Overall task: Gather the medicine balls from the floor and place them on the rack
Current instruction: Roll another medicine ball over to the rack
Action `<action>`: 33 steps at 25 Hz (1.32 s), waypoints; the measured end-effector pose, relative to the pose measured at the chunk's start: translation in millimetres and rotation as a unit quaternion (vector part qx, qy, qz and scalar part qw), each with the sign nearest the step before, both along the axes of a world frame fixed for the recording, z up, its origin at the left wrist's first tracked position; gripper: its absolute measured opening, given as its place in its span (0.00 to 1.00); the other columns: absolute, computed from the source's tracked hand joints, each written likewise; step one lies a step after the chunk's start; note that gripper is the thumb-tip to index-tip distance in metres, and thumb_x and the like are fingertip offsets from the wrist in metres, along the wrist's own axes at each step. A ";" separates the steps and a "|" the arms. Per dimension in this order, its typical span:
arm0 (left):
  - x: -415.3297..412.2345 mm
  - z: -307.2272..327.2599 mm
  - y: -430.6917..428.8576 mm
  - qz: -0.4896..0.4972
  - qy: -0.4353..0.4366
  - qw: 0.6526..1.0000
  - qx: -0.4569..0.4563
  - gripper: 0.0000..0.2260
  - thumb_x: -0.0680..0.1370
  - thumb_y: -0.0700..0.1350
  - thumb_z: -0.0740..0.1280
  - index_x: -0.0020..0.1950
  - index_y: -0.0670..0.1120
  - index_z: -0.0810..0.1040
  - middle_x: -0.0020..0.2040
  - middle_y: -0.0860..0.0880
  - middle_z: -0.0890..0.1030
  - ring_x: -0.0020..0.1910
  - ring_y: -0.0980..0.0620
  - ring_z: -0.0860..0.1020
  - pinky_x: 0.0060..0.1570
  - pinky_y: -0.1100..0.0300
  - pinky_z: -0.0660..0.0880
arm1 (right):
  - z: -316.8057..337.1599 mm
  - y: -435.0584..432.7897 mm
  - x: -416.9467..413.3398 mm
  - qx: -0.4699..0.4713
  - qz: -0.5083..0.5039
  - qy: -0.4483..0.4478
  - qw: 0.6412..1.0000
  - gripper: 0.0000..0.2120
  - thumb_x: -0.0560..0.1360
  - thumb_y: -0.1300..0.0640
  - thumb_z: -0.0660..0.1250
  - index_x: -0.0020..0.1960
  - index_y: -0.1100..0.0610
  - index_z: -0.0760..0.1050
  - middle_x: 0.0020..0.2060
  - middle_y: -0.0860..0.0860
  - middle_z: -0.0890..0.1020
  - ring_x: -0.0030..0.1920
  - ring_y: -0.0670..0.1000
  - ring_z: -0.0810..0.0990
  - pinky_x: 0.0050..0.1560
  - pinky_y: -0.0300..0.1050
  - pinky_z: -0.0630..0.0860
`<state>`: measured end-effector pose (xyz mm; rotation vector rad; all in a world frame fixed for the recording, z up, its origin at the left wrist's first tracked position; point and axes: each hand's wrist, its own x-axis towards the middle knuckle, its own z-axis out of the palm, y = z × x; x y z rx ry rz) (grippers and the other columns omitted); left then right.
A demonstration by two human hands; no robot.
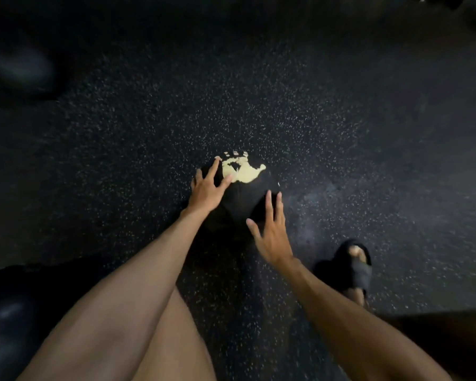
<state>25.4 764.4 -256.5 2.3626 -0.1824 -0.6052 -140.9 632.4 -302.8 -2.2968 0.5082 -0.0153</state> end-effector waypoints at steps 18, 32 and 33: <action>192.1 -29.2 -123.8 0.349 -0.056 0.934 -0.052 0.17 0.80 0.61 0.54 0.68 0.69 0.69 0.75 0.47 0.66 0.73 0.42 0.64 0.70 0.36 0.62 | 12.6 -149.2 350.3 0.085 -0.040 -0.050 0.994 0.29 0.83 0.37 0.48 0.70 0.55 0.72 0.66 0.57 0.76 0.69 0.58 0.71 0.70 0.60 0.67; 228.9 -38.8 -87.2 0.055 -0.141 0.982 0.116 0.44 0.75 0.71 0.57 0.79 0.59 0.32 0.82 0.44 0.38 0.81 0.42 0.43 0.76 0.34 0.49 | 30.6 -160.9 487.0 0.093 0.119 0.101 0.983 0.38 0.77 0.27 0.49 0.82 0.42 0.45 0.82 0.53 0.48 0.81 0.56 0.44 0.77 0.68 0.45; 247.0 -38.9 -82.5 0.035 -0.157 0.979 0.124 0.45 0.75 0.72 0.56 0.80 0.57 0.32 0.82 0.44 0.38 0.81 0.43 0.42 0.76 0.33 0.48 | 32.3 -160.2 502.4 0.102 0.098 0.107 0.984 0.38 0.77 0.27 0.49 0.82 0.43 0.47 0.81 0.55 0.51 0.81 0.57 0.47 0.77 0.68 0.47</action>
